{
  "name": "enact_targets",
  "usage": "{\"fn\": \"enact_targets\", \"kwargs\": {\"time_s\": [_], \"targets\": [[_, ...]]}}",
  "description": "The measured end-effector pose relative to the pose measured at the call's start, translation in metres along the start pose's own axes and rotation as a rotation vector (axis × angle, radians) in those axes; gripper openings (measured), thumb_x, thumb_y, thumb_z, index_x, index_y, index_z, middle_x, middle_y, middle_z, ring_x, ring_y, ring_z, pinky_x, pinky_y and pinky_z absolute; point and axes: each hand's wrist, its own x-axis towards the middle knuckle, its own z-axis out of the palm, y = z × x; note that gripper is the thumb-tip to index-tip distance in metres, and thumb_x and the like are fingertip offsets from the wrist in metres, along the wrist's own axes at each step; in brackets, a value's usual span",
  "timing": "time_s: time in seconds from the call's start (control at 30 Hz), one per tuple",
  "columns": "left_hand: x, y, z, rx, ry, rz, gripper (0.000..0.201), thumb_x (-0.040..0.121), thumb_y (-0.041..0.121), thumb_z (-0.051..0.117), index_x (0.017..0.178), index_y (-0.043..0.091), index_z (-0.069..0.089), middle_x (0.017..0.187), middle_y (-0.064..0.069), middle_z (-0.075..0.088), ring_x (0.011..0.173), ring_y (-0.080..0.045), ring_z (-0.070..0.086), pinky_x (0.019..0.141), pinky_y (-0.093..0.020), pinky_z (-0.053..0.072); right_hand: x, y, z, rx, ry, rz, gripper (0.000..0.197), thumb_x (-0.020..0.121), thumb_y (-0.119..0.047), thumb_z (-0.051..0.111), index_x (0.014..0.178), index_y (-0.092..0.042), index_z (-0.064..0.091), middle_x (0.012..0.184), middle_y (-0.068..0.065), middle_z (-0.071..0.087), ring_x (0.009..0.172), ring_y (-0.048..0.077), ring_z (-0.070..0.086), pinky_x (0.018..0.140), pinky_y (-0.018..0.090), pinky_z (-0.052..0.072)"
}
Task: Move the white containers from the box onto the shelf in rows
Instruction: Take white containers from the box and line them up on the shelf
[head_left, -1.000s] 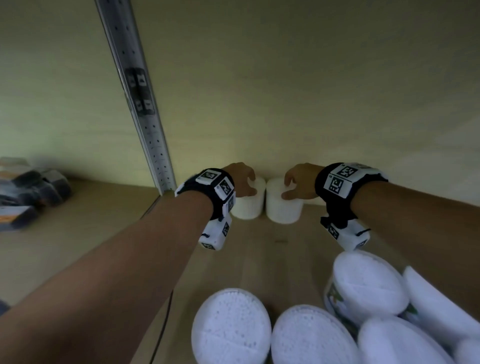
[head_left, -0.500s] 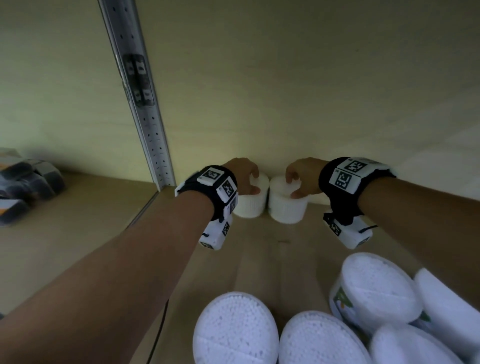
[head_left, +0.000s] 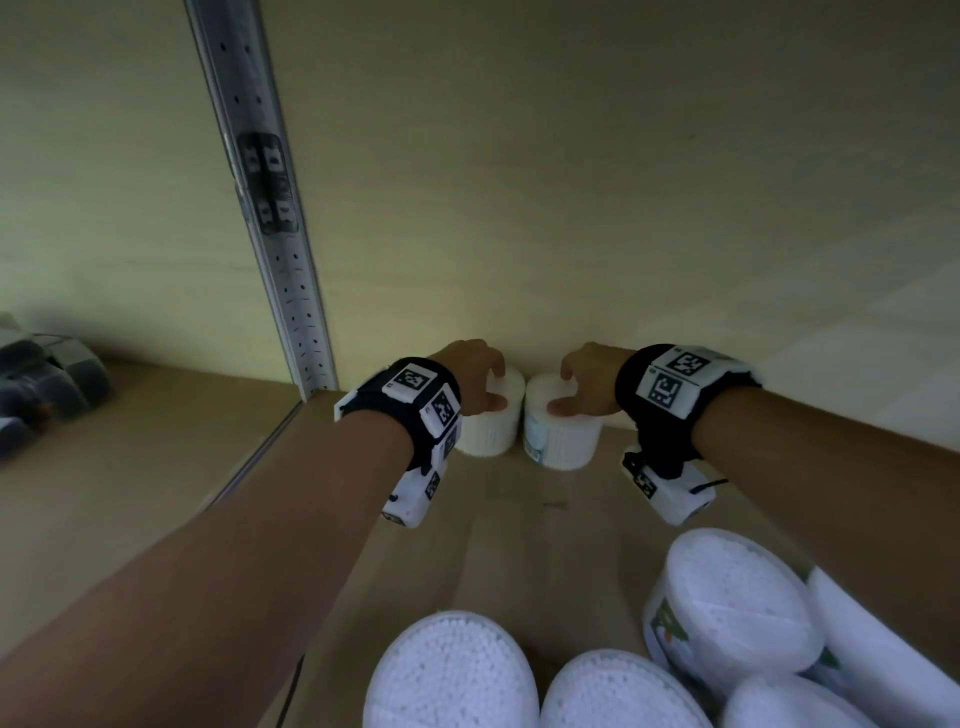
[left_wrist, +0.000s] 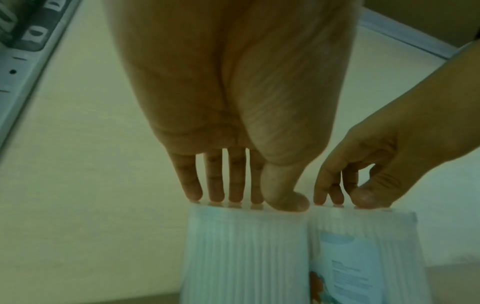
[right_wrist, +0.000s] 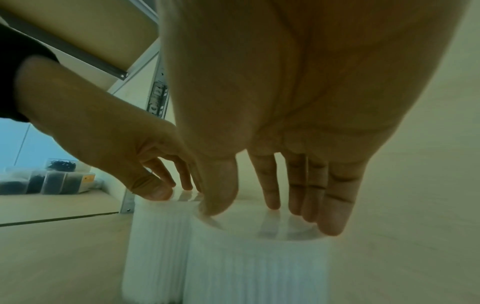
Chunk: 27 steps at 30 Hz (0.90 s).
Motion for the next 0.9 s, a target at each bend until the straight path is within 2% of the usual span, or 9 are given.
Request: {"fn": "enact_targets", "kwargs": {"time_s": [0.23,0.37,0.57,0.63,0.73,0.8,0.9], "targets": [[0.001,0.0,0.001,0.009,0.007,0.01,0.05,0.091,0.036,0.059,0.135,0.014,0.045,0.138,-0.01,0.043,0.126,-0.028,0.044,0.103,-0.035,0.037,0.002,-0.002,-0.001,0.027,0.001,0.008,0.062,0.091,-0.045,0.056,0.135,-0.002,0.046,0.137,0.016,0.05,0.122,0.029,0.051,0.098,0.034,0.044],[0.002,0.0,0.001,0.006,0.003,0.009,0.051,0.092,0.036,0.058,0.135,0.014,0.045,0.138,-0.01,0.042,0.127,-0.028,0.043,0.104,-0.036,0.036,0.0,0.002,-0.003,0.045,-0.01,-0.028,0.062,0.09,-0.033,0.062,0.142,-0.009,0.039,0.143,0.012,0.04,0.128,0.027,0.046,0.1,0.032,0.041],[0.004,-0.002,0.004,-0.008,0.003,0.002,0.051,0.092,0.036,0.057,0.136,0.014,0.044,0.14,-0.01,0.041,0.129,-0.028,0.041,0.106,-0.036,0.035,0.0,0.006,-0.012,0.056,-0.085,-0.101,0.061,0.089,-0.011,0.063,0.144,-0.017,0.039,0.147,0.009,0.039,0.132,0.027,0.044,0.104,0.034,0.041],[0.003,-0.003,0.004,-0.018,0.0,0.0,0.051,0.092,0.036,0.057,0.136,0.015,0.044,0.14,-0.01,0.041,0.129,-0.028,0.041,0.106,-0.035,0.035,0.002,0.008,-0.011,0.105,-0.053,-0.088,0.058,0.089,-0.015,0.063,0.142,-0.018,0.042,0.146,0.008,0.041,0.13,0.027,0.045,0.103,0.034,0.042],[0.003,-0.003,0.003,-0.031,-0.004,0.001,0.051,0.092,0.035,0.058,0.136,0.014,0.044,0.139,-0.01,0.042,0.128,-0.028,0.042,0.104,-0.035,0.036,0.003,0.006,-0.009,0.118,0.031,-0.036,0.055,0.091,-0.037,0.06,0.138,-0.011,0.046,0.14,0.01,0.047,0.124,0.027,0.05,0.099,0.033,0.043],[0.002,-0.003,0.003,-0.032,-0.007,0.003,0.051,0.092,0.035,0.058,0.136,0.014,0.044,0.139,-0.01,0.042,0.127,-0.028,0.042,0.104,-0.034,0.036,0.004,0.005,-0.006,0.077,0.006,-0.013,0.062,0.092,-0.046,0.054,0.139,-0.007,0.044,0.141,0.011,0.046,0.124,0.028,0.05,0.099,0.033,0.043],[0.002,-0.003,0.004,-0.032,-0.007,0.001,0.051,0.092,0.035,0.058,0.136,0.014,0.043,0.139,-0.01,0.041,0.128,-0.028,0.042,0.103,-0.034,0.035,0.004,0.004,-0.004,0.066,-0.031,0.005,0.07,0.09,-0.049,0.056,0.143,-0.008,0.037,0.145,0.011,0.041,0.128,0.027,0.047,0.1,0.033,0.042]]}}
